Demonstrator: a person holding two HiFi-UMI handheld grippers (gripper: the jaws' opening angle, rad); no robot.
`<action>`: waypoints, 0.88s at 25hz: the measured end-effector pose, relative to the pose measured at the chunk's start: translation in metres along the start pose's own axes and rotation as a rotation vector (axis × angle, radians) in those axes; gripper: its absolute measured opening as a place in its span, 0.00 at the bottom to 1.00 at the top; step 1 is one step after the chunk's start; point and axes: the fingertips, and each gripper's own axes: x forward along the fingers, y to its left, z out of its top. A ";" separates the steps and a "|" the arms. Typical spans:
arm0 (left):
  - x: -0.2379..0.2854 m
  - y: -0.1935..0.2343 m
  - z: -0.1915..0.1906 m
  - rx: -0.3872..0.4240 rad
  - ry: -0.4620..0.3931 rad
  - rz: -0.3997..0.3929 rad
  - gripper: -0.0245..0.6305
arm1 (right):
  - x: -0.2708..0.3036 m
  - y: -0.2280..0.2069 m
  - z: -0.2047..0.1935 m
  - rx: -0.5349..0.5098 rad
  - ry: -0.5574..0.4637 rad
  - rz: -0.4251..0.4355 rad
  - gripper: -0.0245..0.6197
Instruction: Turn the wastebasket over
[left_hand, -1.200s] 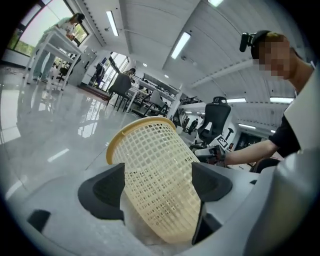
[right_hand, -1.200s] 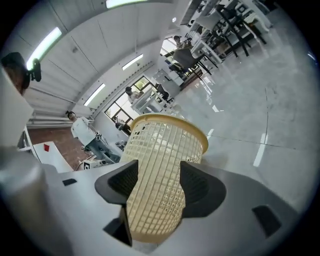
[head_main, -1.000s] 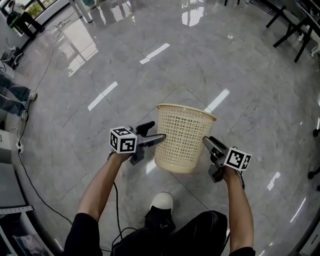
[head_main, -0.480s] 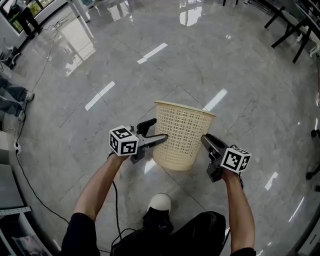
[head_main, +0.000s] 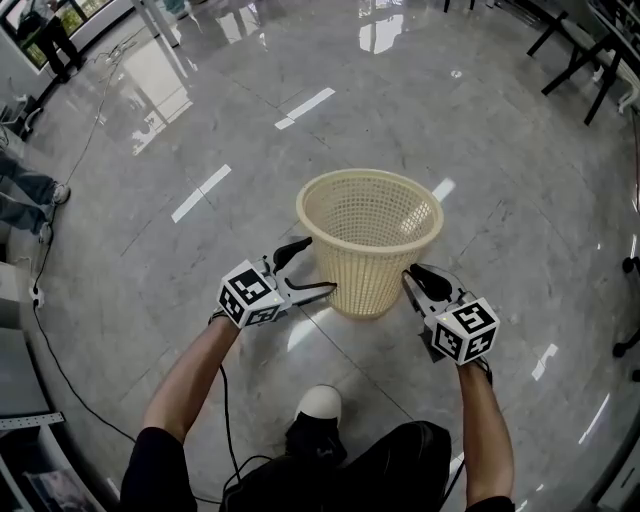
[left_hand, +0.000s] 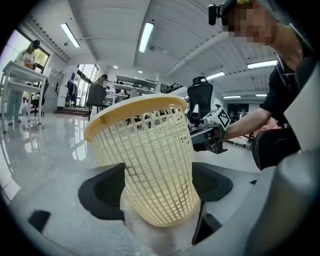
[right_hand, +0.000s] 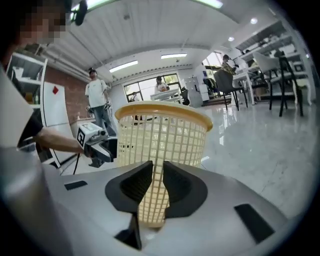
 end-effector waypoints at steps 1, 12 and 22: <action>-0.001 -0.005 -0.005 -0.007 -0.001 -0.002 0.66 | -0.002 0.005 -0.006 -0.019 0.013 0.006 0.15; -0.021 -0.050 -0.049 -0.026 0.021 0.014 0.66 | -0.021 0.046 -0.089 -0.074 0.202 0.115 0.15; -0.012 -0.030 -0.057 -0.057 0.014 0.059 0.66 | -0.014 0.022 -0.096 0.029 0.134 0.011 0.15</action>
